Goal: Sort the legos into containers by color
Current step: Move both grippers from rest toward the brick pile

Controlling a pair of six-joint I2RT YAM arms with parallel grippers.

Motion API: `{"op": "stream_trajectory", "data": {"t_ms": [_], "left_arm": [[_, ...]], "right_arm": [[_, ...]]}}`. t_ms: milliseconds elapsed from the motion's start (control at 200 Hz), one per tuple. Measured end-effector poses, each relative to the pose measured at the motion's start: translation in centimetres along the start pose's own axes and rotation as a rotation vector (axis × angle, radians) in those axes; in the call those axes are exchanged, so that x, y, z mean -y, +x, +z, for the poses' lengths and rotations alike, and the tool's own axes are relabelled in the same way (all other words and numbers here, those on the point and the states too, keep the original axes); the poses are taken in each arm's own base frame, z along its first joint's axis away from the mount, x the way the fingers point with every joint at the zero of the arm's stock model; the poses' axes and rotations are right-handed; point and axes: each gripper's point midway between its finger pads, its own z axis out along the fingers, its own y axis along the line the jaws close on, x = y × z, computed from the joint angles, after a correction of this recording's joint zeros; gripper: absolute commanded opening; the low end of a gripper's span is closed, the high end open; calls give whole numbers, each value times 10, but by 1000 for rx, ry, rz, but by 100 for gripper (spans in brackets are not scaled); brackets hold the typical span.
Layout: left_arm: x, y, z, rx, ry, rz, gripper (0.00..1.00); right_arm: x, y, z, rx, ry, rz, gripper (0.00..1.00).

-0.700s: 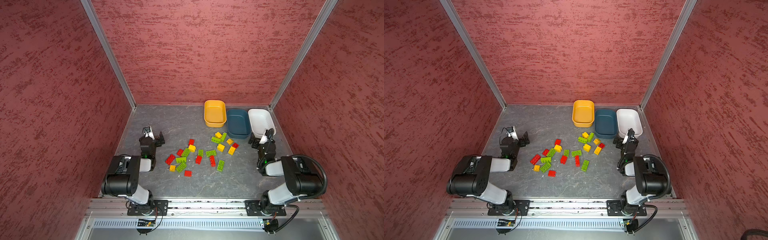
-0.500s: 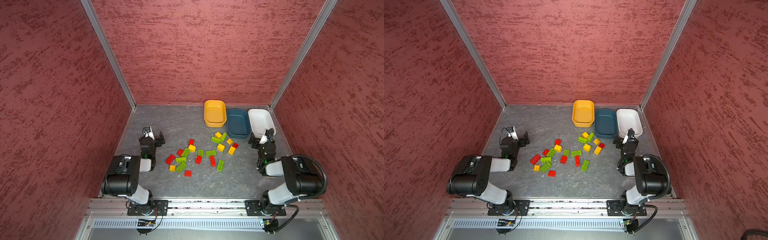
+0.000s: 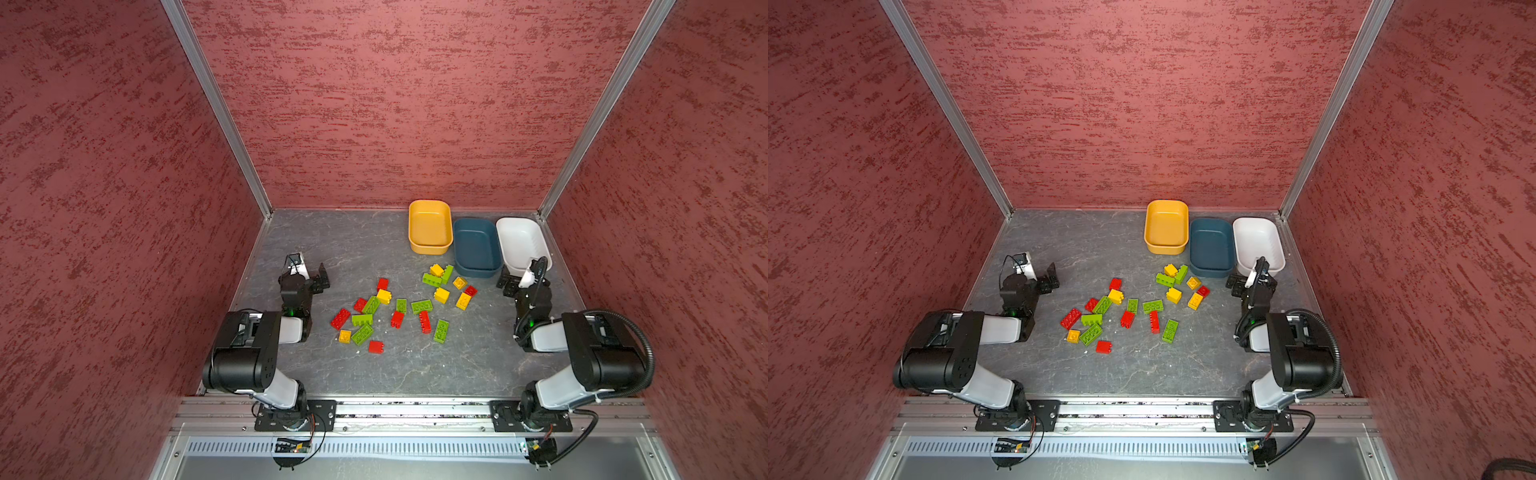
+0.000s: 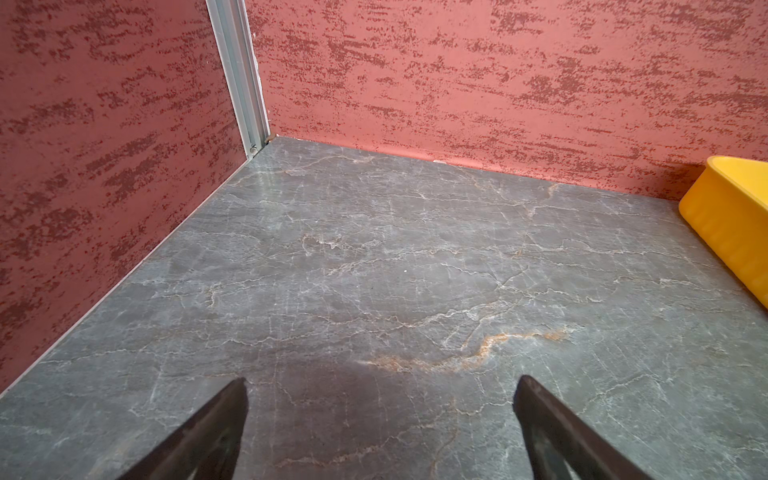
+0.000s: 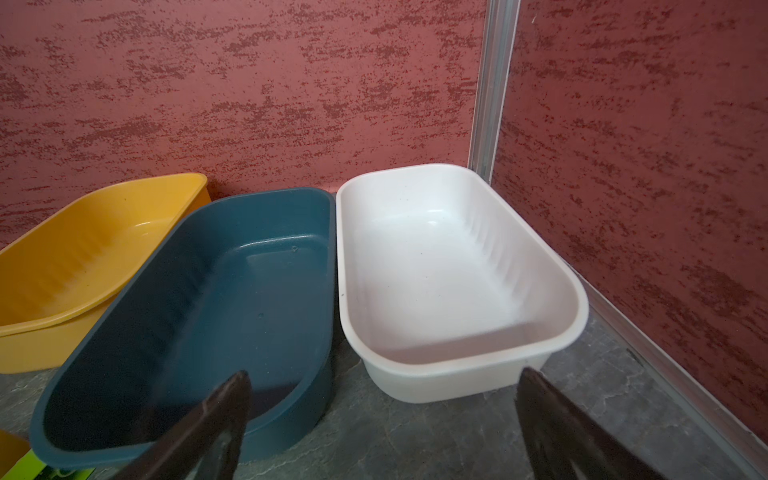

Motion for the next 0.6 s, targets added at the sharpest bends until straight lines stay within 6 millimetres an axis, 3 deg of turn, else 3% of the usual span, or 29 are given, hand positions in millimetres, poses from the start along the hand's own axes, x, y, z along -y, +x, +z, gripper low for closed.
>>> {"op": "stream_trajectory", "data": {"t_ms": [416, 506, 601], "left_arm": [[5, 1, -1, -18, 16, 19, 99], [16, -13, -2, -34, 31, 50, 99], [37, -55, -3, 28, 40, 74, 99]], "right_arm": [[-8, 1, 1, -34, -40, -22, 99], [-9, -22, 8, -51, -20, -2, 99], [-13, -67, 16, -20, -9, 51, 99]]}}
